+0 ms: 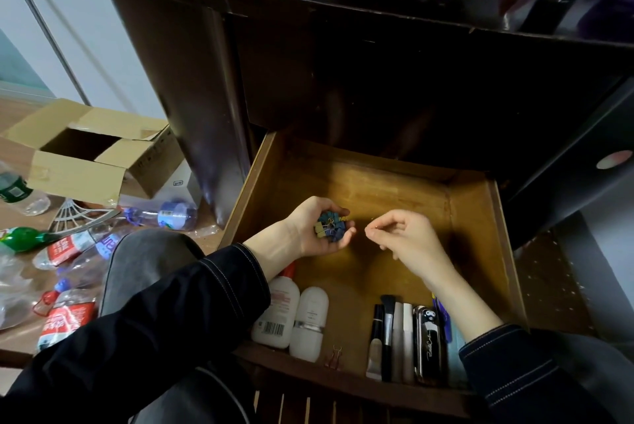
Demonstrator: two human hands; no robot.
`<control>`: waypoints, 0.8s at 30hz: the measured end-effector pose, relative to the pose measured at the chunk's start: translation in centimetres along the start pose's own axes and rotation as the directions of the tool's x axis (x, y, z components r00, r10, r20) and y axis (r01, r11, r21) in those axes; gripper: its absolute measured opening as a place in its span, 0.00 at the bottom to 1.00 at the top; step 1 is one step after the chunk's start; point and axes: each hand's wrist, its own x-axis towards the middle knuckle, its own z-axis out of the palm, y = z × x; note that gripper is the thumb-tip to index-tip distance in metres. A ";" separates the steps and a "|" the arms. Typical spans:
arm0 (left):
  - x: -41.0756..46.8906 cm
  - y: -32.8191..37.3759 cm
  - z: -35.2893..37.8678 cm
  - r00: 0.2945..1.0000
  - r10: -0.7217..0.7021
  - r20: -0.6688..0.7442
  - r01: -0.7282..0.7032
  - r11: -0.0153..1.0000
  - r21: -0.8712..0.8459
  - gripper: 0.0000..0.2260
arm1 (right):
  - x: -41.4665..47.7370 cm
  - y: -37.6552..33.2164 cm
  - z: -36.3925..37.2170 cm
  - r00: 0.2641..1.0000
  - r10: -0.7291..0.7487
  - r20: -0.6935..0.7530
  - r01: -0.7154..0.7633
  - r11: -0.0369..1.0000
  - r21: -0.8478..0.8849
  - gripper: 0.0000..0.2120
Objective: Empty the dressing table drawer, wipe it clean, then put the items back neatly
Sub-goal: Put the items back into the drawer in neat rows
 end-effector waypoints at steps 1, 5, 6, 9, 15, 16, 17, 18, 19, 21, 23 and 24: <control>0.0 0.0 -0.1 1.000 0.004 -0.005 -0.004 1.000 0.002 0.06 | 0.0 0.3 -0.1 0.999 0.022 0.027 -0.021 0.998 -0.055 0.03; 0.0 0.2 -0.1 1.000 0.019 -0.012 -0.019 1.000 -0.008 0.05 | -0.6 1.2 -0.1 0.968 0.125 0.220 -0.073 0.970 -0.232 0.06; 0.0 0.2 -0.1 1.000 0.020 -0.004 -0.020 1.000 -0.010 0.05 | -1.0 1.4 0.1 0.945 0.137 0.296 -0.057 0.963 -0.265 0.07; 0.0 0.2 -0.2 1.000 0.018 0.013 -0.018 1.000 -0.009 0.06 | -1.8 1.7 0.7 0.880 0.170 0.444 -0.003 0.935 -0.354 0.07; -0.1 0.1 0.1 1.000 0.016 0.026 -0.016 1.000 0.009 0.06 | -3.1 1.3 2.1 0.738 0.193 0.647 0.128 0.901 -0.415 0.10; -0.1 0.1 0.1 0.999 0.016 0.028 -0.016 1.000 0.009 0.06 | -3.2 1.3 2.3 0.729 0.205 0.653 0.128 0.897 -0.424 0.09; -0.2 0.1 0.1 0.999 0.016 0.029 -0.016 1.000 0.008 0.06 | -3.3 1.2 2.4 0.723 0.213 0.657 0.130 0.893 -0.432 0.08; -0.2 0.1 0.1 0.999 0.018 0.030 -0.018 1.000 0.006 0.06 | -3.2 1.3 2.5 0.720 0.218 0.659 0.136 0.887 -0.441 0.08; -0.2 0.2 0.1 0.999 0.020 0.029 -0.020 1.000 0.004 0.07 | -3.2 1.3 2.4 0.722 0.214 0.658 0.151 0.879 -0.452 0.08; -0.2 0.2 0.0 0.999 0.023 0.027 -0.024 1.000 0.000 0.07 | -3.1 1.2 2.4 0.728 0.204 0.654 0.172 0.870 -0.462 0.07; -0.2 0.2 0.0 0.999 0.024 0.027 -0.024 1.000 -0.004 0.07 | -3.0 1.2 2.3 0.722 0.207 0.661 0.140 0.891 -0.432 0.06; -0.2 0.2 0.0 0.999 0.023 0.027 -0.023 1.000 -0.009 0.07 | -3.0 1.2 2.3 0.710 0.213 0.671 0.133 0.896 -0.424 0.06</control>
